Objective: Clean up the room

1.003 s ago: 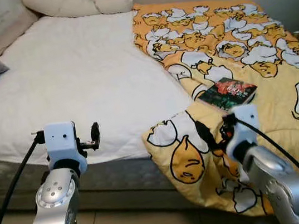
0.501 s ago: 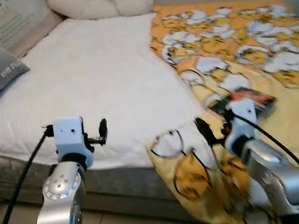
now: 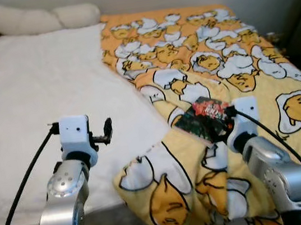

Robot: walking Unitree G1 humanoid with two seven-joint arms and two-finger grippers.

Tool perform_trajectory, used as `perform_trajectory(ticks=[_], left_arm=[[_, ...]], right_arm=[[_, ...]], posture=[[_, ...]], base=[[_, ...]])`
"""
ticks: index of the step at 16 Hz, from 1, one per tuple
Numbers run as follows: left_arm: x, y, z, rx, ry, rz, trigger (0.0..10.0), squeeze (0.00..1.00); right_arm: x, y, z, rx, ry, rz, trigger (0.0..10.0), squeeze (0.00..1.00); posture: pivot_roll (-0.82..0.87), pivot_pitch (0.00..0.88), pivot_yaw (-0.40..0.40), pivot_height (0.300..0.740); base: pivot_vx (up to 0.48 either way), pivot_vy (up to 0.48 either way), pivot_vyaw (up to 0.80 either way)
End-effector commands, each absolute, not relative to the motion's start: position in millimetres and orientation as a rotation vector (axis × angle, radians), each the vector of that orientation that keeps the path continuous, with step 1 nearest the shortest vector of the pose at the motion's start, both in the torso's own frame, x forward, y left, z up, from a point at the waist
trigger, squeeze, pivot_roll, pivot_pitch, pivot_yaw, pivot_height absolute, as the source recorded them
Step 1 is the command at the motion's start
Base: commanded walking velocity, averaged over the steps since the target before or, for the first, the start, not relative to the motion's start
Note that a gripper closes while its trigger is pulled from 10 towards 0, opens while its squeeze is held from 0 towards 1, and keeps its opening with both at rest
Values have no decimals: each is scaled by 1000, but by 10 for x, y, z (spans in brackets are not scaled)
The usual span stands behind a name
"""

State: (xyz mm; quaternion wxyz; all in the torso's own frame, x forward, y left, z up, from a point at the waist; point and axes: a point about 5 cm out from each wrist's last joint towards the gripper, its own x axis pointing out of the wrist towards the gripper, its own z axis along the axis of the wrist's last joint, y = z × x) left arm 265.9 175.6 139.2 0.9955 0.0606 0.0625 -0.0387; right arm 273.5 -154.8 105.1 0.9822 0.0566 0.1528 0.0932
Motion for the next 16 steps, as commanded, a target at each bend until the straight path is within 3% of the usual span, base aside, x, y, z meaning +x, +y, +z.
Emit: perform_trajectory(ticks=[1,6,10,11,12,13,16], left_arm=[[2656,1773,1379,132,133,-75,10000,0],[2640,1716,1356,155,149,-125,10000,0],[2617,1639,1371,163,144,-201,10000,0],[2600,1588,1402,166,136,-266,10000,0],[2596,1578,1414,167,132,-280,10000,0],[2583,1567,1438,156,138,-314,10000,0],[2558,1533,1430,113,165,-466,10000,0]], right_arm=[[2750,-1510,1083,106,299,202,10000,0],[2741,-1538,1038,118,337,165,10000,0],[2733,-1605,974,117,394,113,10000,0],[2721,-1681,936,165,422,63,10000,251],[2719,-1697,933,179,425,51,10000,251],[2730,-1751,902,221,435,8,10000,1000],[2819,-1885,771,267,498,-100,10000,1000]], posture=[[-63,0,-33,740],[-70,0,-29,740],[-72,0,-28,740],[-64,0,-29,740],[-64,0,-29,740],[-61,0,-27,740],[-55,0,-26,740]], base=[[375,0,0],[350,0,0],[0,0,0],[0,0,0],[0,0,0],[0,0,0],[0,0,0]])
